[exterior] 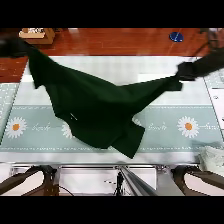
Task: Fold the shirts.
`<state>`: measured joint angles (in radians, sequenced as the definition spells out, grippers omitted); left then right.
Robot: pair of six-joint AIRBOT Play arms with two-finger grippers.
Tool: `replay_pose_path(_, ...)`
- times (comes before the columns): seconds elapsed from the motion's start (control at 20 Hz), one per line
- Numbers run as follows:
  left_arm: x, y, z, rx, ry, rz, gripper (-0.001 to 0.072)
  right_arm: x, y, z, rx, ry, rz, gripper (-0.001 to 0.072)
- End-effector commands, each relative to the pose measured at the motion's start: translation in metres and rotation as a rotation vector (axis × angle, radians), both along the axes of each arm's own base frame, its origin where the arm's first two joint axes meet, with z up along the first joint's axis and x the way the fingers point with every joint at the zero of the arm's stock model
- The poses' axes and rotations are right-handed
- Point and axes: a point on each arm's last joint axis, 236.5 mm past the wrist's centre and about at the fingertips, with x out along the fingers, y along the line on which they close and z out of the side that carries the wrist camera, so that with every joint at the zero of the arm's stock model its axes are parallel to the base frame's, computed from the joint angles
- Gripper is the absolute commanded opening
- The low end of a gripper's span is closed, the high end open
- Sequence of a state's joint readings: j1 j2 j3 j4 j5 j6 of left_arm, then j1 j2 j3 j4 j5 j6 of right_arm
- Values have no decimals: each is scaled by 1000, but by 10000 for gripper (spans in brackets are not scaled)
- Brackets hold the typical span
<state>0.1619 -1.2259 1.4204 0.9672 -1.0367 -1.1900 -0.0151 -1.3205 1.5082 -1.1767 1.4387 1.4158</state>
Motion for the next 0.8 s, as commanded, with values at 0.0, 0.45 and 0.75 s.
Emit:
replay_pose_path(0.0, 55, -8, -65, 0, 22, 23, 21, 88, -2, -40, 40, -138, -167, 26)
replay_pose_path(0.45, 21, -20, -158, -93, 400, -44, 497, 98, -2, -84, 32, -72, -154, 26)
replay_pose_path(0.75, -87, 39, -117, -87, 658, 111, 388, 67, -5, -90, -25, 19, -58, 26)
